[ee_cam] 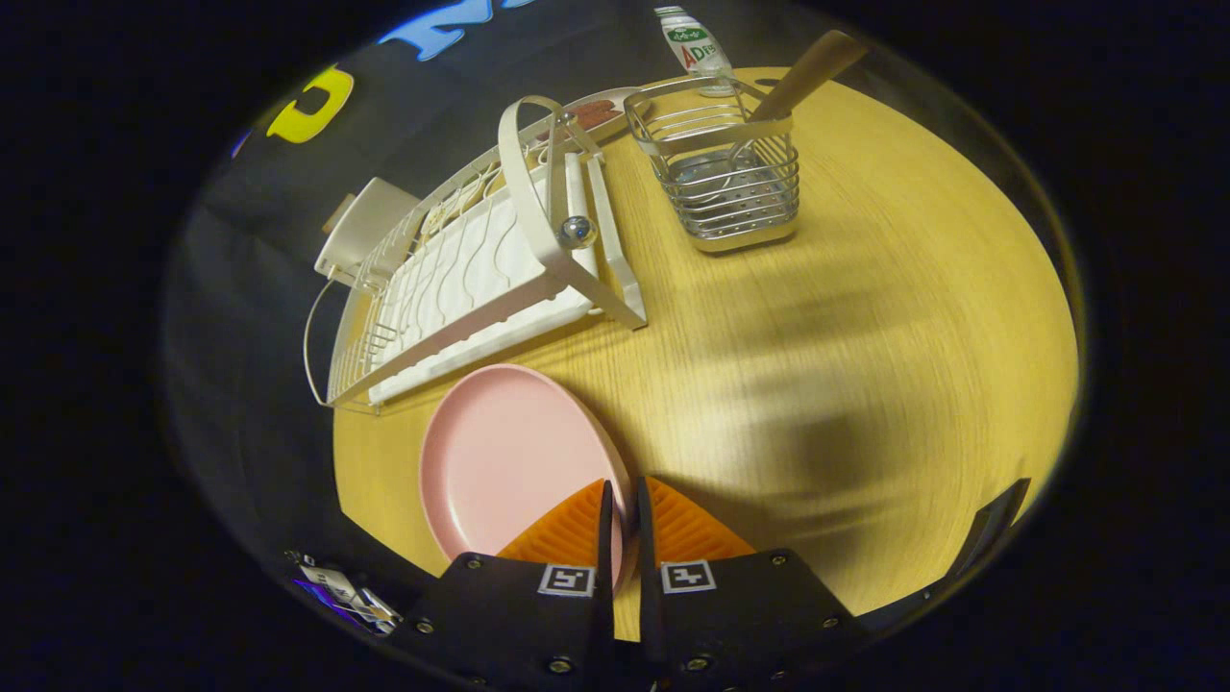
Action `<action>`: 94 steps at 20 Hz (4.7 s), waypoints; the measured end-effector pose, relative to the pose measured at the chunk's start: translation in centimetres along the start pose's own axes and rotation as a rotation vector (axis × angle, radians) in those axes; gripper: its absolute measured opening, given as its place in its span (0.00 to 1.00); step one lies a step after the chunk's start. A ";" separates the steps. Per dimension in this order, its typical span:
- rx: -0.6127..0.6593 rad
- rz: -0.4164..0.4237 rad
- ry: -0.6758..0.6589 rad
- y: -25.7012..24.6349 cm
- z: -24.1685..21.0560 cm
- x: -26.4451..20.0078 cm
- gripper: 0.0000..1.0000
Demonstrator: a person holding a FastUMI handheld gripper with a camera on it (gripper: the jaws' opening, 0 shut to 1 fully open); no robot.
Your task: Take the plate from the dish rack, then take the spoon from the basket and place it into the plate.
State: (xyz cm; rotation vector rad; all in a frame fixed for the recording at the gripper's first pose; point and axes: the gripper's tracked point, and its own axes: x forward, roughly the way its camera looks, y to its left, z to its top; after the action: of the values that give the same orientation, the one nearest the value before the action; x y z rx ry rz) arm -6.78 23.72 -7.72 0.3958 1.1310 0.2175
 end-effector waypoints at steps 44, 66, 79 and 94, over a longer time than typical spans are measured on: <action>-0.265 -0.007 -0.933 -6.5 20.6 -8.7 0.37; -0.349 -0.117 -0.883 -3.2 22.4 -12.8 0.04; -0.387 -0.178 -0.951 2.3 21.1 -22.6 0.03; -0.470 -0.147 -0.891 10.1 12.9 -23.8 0.03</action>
State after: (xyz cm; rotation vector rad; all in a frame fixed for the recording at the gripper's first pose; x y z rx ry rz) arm -4.58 21.70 21.02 -0.0319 0.2086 0.1434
